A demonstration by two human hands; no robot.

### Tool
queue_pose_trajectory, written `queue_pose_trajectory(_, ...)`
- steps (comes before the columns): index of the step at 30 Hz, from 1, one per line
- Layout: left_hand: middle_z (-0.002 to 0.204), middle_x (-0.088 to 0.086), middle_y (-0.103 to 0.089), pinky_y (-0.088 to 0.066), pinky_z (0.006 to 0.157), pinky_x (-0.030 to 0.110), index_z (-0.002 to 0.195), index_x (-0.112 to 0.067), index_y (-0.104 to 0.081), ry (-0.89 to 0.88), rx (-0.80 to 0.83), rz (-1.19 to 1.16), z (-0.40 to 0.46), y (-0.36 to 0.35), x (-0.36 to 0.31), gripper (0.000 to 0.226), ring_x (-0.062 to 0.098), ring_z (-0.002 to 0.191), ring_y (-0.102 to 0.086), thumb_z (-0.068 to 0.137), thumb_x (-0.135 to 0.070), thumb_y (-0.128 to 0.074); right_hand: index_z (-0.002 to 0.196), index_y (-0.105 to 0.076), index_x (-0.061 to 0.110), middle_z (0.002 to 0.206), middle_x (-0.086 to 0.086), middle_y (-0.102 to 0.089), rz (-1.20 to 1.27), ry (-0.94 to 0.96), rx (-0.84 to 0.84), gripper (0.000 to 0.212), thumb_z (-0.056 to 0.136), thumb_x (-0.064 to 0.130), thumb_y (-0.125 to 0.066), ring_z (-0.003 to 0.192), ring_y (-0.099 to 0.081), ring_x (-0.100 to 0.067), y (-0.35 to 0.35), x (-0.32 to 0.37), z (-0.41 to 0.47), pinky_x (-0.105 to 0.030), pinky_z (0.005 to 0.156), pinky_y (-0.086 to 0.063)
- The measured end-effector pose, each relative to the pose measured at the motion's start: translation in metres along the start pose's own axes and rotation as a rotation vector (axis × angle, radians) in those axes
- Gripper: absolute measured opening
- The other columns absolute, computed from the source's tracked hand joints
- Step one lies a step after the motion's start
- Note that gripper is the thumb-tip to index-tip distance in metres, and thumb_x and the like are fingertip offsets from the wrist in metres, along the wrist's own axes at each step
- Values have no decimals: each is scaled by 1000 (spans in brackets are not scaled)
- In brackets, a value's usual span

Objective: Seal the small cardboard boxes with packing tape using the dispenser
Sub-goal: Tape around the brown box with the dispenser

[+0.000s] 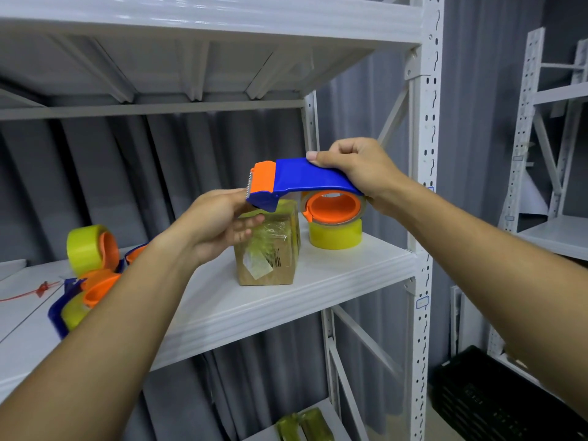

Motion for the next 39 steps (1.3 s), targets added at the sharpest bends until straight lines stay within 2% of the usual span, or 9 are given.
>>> queue_pose_trajectory(4, 93, -1, -73, -47, 52, 19, 105, -15, -75, 75, 11, -65, 0, 3, 4, 18, 8, 65, -64, 98, -19, -59, 65, -64, 24, 69, 5, -72, 19, 25, 21, 32, 86, 46, -74, 69, -71, -14, -4, 4, 1, -23, 62, -53)
queue_pose_trajectory(8, 88, -1, -73, -49, 54, 19, 102, -17, -74, 143, 61, -93, -3, 2, 8, 18, 8, 65, -65, 98, -18, -57, 67, -64, 23, 69, 4, -71, 21, 41, 52, 31, 87, 45, -74, 70, -71, -15, -7, 5, 0, -24, 63, -53)
queue_pose_trajectory(16, 89, 2, -72, -51, 57, 20, 104, -16, -74, 93, 51, -93, -4, 2, 5, 18, 10, 68, -65, 99, -16, -57, 66, -64, 24, 69, 5, -71, 43, 52, 64, 30, 87, 43, -74, 69, -70, -13, -10, 5, 0, -25, 63, -52)
queue_pose_trajectory(24, 79, 2, -71, -47, 49, 20, 103, -12, -74, 72, -76, -40, -5, 2, 2, 21, 10, 61, -61, 96, -6, -55, 60, -64, 24, 64, 4, -68, 76, 76, 41, 33, 78, 47, -78, 64, -68, -11, -11, 6, -3, -20, 58, -49)
queue_pose_trajectory(29, 77, 3, -71, -47, 48, 20, 105, -9, -74, 66, -129, -37, -8, 0, -1, 21, 10, 56, -63, 95, -4, -56, 65, -65, 22, 66, 5, -70, 72, 86, 21, 31, 83, 44, -77, 66, -70, -12, -9, 7, -4, -20, 58, -51)
queue_pose_trajectory(31, 79, 3, -71, -48, 48, 20, 104, -10, -73, 87, -96, -66, -10, -1, -2, 22, 10, 58, -64, 96, -5, -54, 64, -65, 24, 66, 5, -70, 73, 85, 24, 31, 85, 43, -76, 66, -70, -12, -8, 8, -5, -20, 58, -51)
queue_pose_trajectory(35, 84, 2, -68, -51, 48, 22, 105, -12, -71, 228, 97, -254, -15, -7, 3, 19, 12, 63, -64, 98, -17, -54, 58, -66, 27, 65, 6, -69, 111, 80, 52, 32, 85, 41, -76, 65, -68, -11, -6, 12, -8, -22, 58, -51)
queue_pose_trajectory(39, 78, 1, -67, -47, 46, 20, 96, -11, -74, 289, 217, -280, -19, -10, 10, 21, 10, 61, -63, 81, -15, -61, 58, -67, 30, 66, 7, -70, 120, 82, 88, 31, 86, 39, -75, 66, -69, -11, -5, 16, -12, -20, 57, -51)
Point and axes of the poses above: each hand's wrist, its own z-axis towards the middle knuckle, its own y-axis out of the back of the hand, x = y × z, the point moved 7 cm from there along z, towards the middle knuckle
